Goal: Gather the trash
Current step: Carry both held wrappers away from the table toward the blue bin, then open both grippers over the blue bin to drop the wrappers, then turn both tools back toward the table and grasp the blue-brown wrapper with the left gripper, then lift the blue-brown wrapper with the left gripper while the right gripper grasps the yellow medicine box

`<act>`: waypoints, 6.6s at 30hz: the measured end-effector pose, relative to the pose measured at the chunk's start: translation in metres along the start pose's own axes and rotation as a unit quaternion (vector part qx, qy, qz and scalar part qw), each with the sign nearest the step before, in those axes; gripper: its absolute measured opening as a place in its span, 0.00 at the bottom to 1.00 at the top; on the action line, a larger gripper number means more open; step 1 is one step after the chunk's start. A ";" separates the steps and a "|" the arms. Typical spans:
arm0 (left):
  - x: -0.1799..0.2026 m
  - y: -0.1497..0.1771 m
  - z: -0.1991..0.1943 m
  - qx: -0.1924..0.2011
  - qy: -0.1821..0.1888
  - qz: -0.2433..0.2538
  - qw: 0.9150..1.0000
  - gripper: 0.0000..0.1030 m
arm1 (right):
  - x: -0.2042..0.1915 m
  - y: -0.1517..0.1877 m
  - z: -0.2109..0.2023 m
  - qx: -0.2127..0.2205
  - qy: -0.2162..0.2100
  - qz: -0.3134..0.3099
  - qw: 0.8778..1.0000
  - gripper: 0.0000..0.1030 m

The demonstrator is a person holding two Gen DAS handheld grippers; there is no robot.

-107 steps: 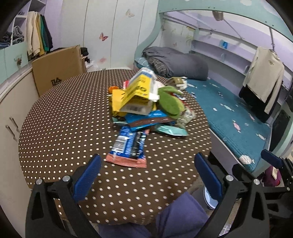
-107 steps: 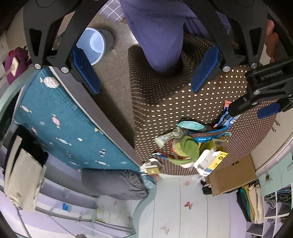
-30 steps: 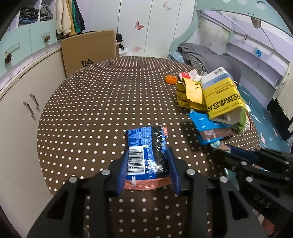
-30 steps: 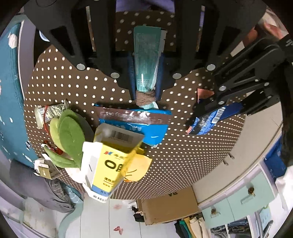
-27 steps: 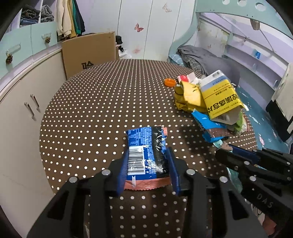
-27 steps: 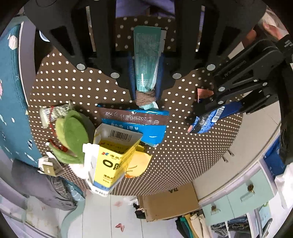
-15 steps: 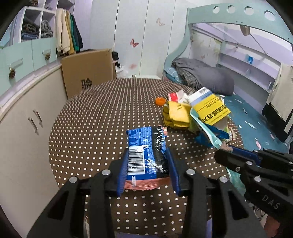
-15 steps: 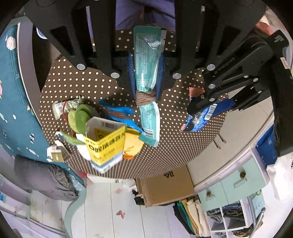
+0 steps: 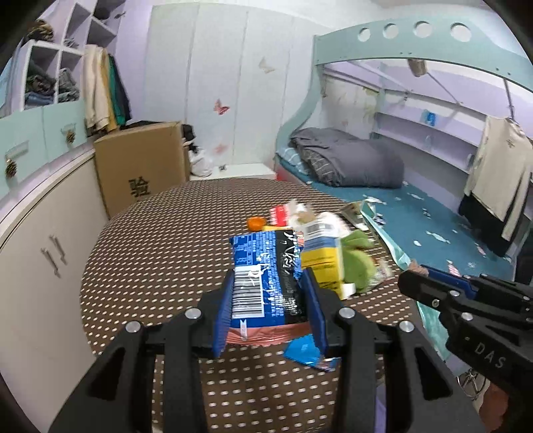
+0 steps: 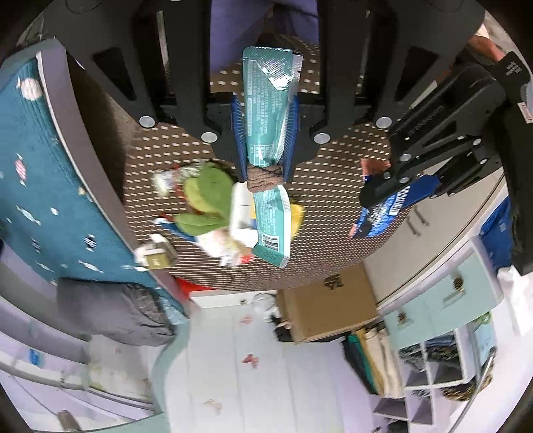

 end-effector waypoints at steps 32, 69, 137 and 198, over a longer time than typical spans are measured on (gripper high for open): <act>0.244 0.086 -0.017 -0.054 0.213 0.174 0.960 0.38 | 0.184 0.132 -0.136 -0.004 0.248 0.215 0.945 0.21; 0.420 0.263 0.052 -0.201 0.266 0.349 0.876 0.56 | 0.308 0.321 -0.174 -0.111 0.352 0.422 0.828 0.21; 0.311 0.182 0.054 -0.158 0.212 0.268 0.926 0.81 | 0.238 0.245 -0.135 -0.105 0.321 0.342 0.877 0.66; 0.038 0.077 0.087 -0.115 0.011 0.090 0.989 0.33 | 0.082 0.099 0.024 -0.115 0.139 0.146 0.973 0.66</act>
Point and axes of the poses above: each gripper's, at about its wrist camera, not at the fingertips, and z roughly the way its jaws point, x to its right, y to its underside, the point moved 10 cm from there along z, roughly the way its jaws point, and after that the axes turned 10 degrees about -z, right-handed, at the moved point
